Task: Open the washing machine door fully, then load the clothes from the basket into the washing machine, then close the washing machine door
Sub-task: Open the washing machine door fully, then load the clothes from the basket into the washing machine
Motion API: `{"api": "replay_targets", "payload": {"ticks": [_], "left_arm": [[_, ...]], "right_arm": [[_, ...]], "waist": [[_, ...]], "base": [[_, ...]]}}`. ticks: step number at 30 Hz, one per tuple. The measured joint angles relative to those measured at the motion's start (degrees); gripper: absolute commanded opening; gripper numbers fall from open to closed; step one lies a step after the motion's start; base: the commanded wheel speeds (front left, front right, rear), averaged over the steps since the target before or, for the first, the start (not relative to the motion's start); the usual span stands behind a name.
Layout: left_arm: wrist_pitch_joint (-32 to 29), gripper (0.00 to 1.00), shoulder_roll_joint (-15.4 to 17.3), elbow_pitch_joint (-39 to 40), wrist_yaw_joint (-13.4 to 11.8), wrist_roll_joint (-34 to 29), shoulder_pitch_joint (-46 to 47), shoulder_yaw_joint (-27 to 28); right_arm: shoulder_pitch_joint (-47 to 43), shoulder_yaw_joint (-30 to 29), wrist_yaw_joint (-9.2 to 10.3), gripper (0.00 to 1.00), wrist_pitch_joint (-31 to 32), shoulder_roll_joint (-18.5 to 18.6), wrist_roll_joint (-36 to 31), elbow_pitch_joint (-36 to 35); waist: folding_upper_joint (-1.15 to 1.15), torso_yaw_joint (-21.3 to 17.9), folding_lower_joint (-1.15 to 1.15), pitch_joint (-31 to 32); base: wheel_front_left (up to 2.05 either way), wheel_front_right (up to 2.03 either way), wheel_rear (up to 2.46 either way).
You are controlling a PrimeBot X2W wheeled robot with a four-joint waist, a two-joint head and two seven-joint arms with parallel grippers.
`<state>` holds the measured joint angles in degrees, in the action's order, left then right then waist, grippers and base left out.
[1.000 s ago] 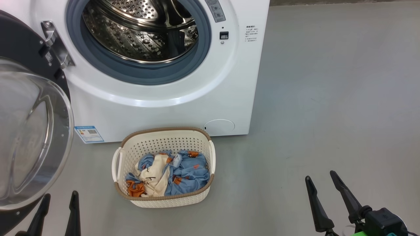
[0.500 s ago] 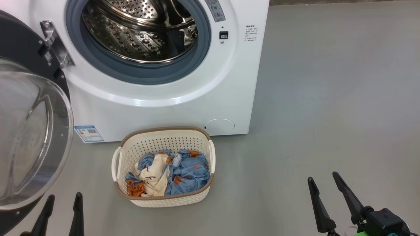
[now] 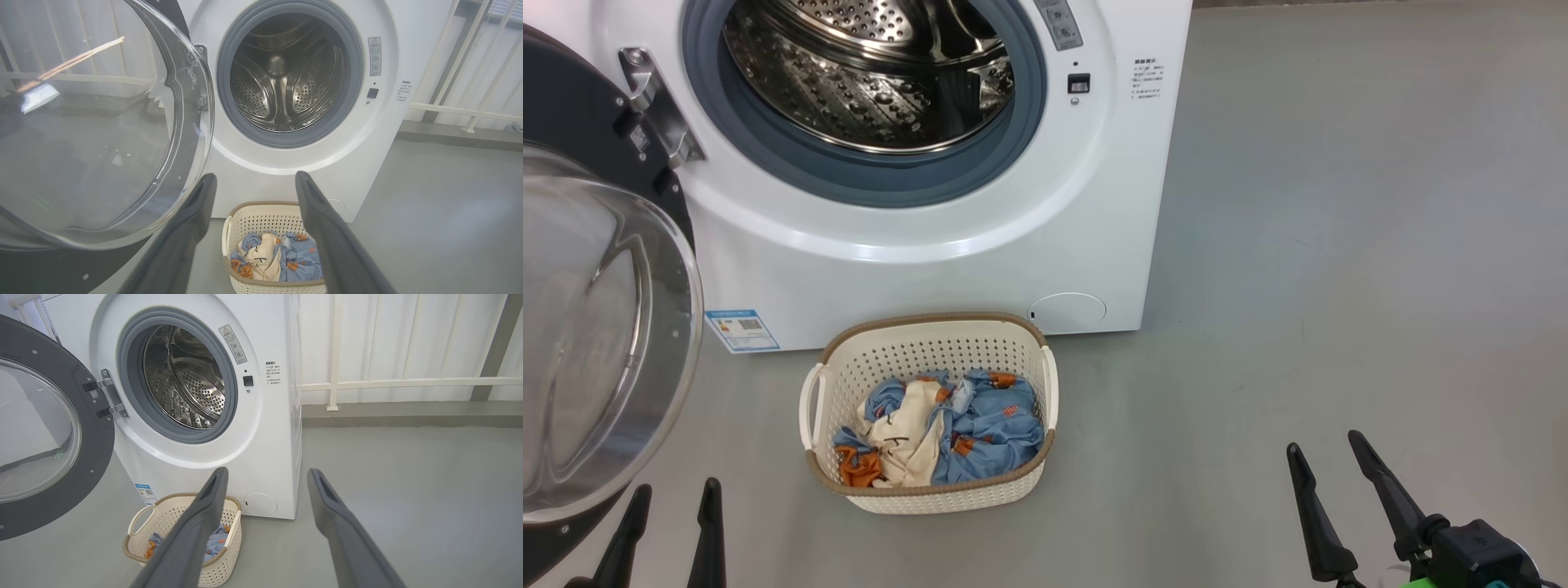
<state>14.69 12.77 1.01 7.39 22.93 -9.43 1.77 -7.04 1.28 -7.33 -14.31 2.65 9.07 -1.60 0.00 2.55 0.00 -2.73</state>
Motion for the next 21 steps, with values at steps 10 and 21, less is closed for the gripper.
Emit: {"api": "replay_targets", "payload": {"ticks": [10, 21], "left_arm": [[0.00, 1.00, 0.01, -0.01, 0.00, 0.01, 0.01, 0.04], [0.00, 1.00, 0.14, -0.24, 0.00, 0.10, 0.04, 1.01]], "right_arm": [[0.00, 0.30, 0.00, 1.00, 0.00, 0.00, 0.00, 0.38], [0.01, 0.85, 0.00, 1.00, 0.00, -0.03, 0.00, 0.43]], "waist": [[0.00, 0.07, 0.00, -0.24], [0.00, -0.08, 0.00, -1.02]], "base": [[0.06, -0.05, -0.01], [1.25, -1.01, -0.24]]}}
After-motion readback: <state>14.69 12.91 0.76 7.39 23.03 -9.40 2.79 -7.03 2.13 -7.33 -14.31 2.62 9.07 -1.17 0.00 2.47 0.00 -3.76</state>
